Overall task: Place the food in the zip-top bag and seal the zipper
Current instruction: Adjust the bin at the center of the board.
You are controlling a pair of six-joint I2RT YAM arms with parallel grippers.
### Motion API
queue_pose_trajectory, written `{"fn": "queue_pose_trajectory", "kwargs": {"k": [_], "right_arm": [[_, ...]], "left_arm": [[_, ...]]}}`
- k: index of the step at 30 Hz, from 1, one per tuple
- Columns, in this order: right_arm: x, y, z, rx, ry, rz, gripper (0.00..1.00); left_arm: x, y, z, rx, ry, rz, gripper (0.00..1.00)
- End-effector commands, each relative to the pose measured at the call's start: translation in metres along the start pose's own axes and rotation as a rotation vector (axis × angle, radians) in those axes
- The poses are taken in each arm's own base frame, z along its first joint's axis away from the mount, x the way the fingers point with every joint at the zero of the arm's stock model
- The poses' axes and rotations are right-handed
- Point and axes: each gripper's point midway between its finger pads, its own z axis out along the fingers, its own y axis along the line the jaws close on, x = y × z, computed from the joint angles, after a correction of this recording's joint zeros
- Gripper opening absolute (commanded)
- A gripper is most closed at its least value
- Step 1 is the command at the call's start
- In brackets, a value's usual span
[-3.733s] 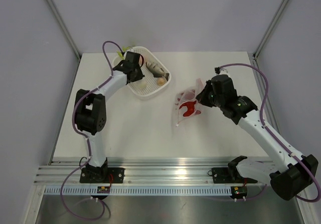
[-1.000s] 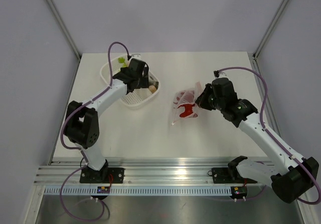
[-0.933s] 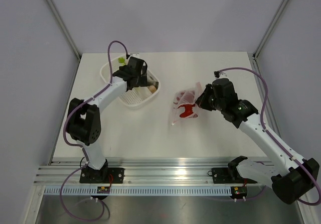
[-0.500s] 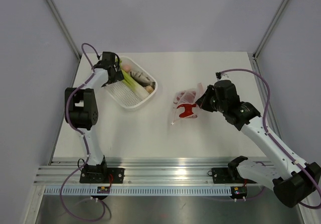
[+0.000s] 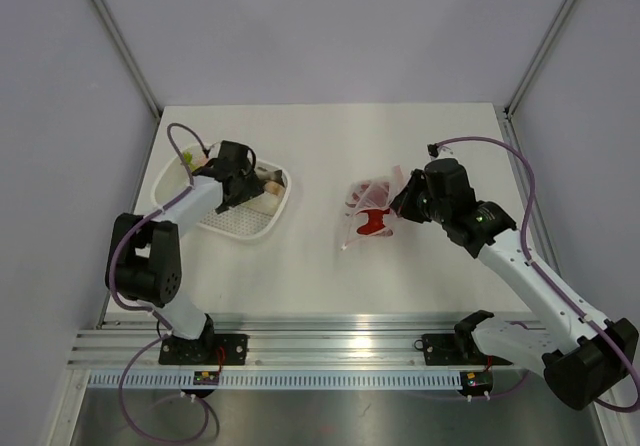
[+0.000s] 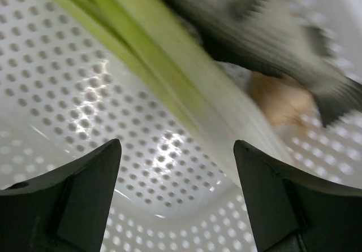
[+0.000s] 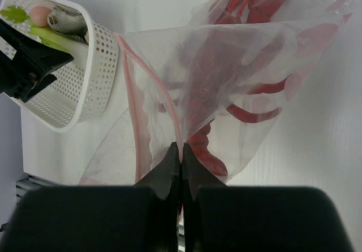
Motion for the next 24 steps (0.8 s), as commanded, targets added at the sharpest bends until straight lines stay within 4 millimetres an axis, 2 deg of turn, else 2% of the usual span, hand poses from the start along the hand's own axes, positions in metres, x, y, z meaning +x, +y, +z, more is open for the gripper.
{"fn": "queue_pose_trajectory", "kwargs": {"k": [1, 2, 5, 8, 10, 12, 14, 17, 21, 24], "right_arm": [[-0.013, 0.015, -0.001, -0.058, -0.034, 0.002, 0.01], [-0.013, 0.016, -0.001, -0.061, -0.035, 0.003, 0.01], [-0.014, 0.017, 0.0, -0.066, -0.036, 0.007, 0.01], [-0.014, 0.016, -0.001, -0.064, -0.038, 0.008, 0.01], [-0.014, 0.016, -0.002, -0.063, -0.037, 0.006, 0.01], [-0.013, 0.016, -0.003, -0.064, -0.036, 0.005, 0.01], [-0.013, 0.016, -0.003, -0.063, -0.035, 0.005, 0.01], [-0.012, 0.014, -0.006, -0.057, -0.035, 0.006, 0.01], [-0.01, 0.01, -0.007, -0.044, -0.036, 0.008, 0.01], [-0.009, 0.008, -0.007, -0.038, -0.032, 0.008, 0.01]], "left_arm": [[-0.021, -0.048, -0.04, 0.091, -0.126, 0.11, 0.85], [-0.014, -0.058, -0.047, 0.104, -0.124, 0.163, 0.86], [0.005, -0.071, -0.053, 0.129, -0.061, 0.288, 0.84], [0.012, -0.072, -0.051, 0.125, -0.047, 0.334, 0.82], [0.011, -0.078, -0.048, 0.144, -0.054, 0.337, 0.8], [0.012, -0.093, -0.046, 0.2, -0.036, 0.351, 0.79], [0.005, -0.111, -0.049, 0.263, -0.045, 0.349, 0.77], [0.003, -0.124, -0.039, 0.279, -0.04, 0.349, 0.71], [-0.005, -0.155, -0.034, 0.39, -0.023, 0.303, 0.66], [-0.01, -0.182, -0.023, 0.502, 0.012, 0.254, 0.66]]}}
